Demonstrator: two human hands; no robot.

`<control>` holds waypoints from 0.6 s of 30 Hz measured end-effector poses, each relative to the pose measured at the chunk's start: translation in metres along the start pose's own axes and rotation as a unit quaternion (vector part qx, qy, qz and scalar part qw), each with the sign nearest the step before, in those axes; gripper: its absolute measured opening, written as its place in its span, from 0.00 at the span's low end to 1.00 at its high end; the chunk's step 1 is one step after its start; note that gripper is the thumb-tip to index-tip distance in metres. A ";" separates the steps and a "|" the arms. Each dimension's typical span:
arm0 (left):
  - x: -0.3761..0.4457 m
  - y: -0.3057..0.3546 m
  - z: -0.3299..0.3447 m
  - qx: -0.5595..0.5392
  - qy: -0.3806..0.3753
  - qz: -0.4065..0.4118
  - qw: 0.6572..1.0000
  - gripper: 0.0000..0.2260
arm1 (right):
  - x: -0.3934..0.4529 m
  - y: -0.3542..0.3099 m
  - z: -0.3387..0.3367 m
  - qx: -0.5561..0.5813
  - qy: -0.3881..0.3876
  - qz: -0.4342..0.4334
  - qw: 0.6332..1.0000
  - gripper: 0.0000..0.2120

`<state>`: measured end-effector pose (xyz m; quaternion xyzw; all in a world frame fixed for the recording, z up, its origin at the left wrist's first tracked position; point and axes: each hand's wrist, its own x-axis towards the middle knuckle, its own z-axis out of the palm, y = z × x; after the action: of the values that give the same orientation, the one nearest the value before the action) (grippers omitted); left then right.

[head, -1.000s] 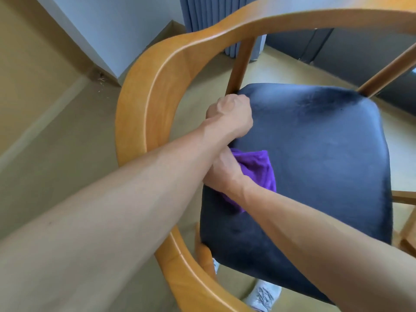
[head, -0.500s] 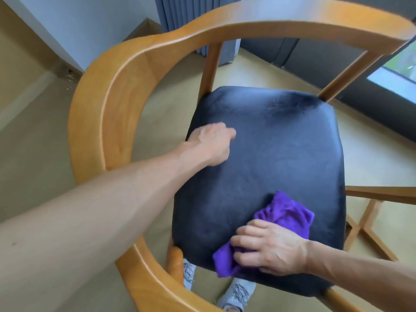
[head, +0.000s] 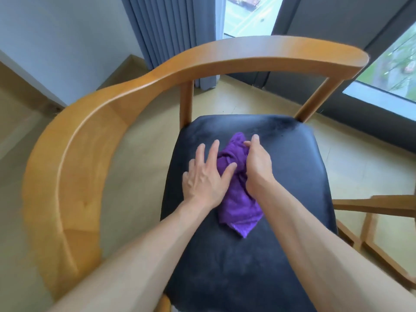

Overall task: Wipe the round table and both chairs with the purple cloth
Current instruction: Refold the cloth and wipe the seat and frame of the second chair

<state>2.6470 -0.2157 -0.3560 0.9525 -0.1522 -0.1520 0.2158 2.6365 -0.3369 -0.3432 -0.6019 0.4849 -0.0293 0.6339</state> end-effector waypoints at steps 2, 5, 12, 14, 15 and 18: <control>-0.009 0.026 0.026 0.044 0.016 0.012 0.999 0.36 | 0.010 0.002 -0.034 -0.093 0.023 -0.084 0.992 0.15; -0.019 0.070 0.063 0.095 -0.003 0.028 0.995 0.36 | 0.025 0.016 -0.079 -0.301 0.042 -0.200 0.931 0.19; 0.076 -0.007 0.000 0.264 0.032 0.172 0.949 0.30 | 0.034 0.044 -0.094 -0.458 0.045 -0.295 0.837 0.19; 0.097 -0.030 -0.019 0.179 0.062 0.010 0.982 0.26 | 0.034 0.047 -0.092 -0.439 0.044 -0.280 0.853 0.20; 0.099 -0.026 -0.017 0.129 0.073 -0.054 0.987 0.24 | 0.035 0.047 -0.093 -0.421 0.039 -0.272 0.864 0.21; 0.083 0.027 0.022 0.093 0.097 -0.057 0.989 0.21 | 0.038 0.039 -0.096 -0.324 0.024 -0.236 0.916 0.22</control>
<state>2.7086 -0.2760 -0.3812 0.9858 -0.0892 -0.0562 0.1309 2.5730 -0.4203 -0.3780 -0.8703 0.3269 -0.0336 0.3668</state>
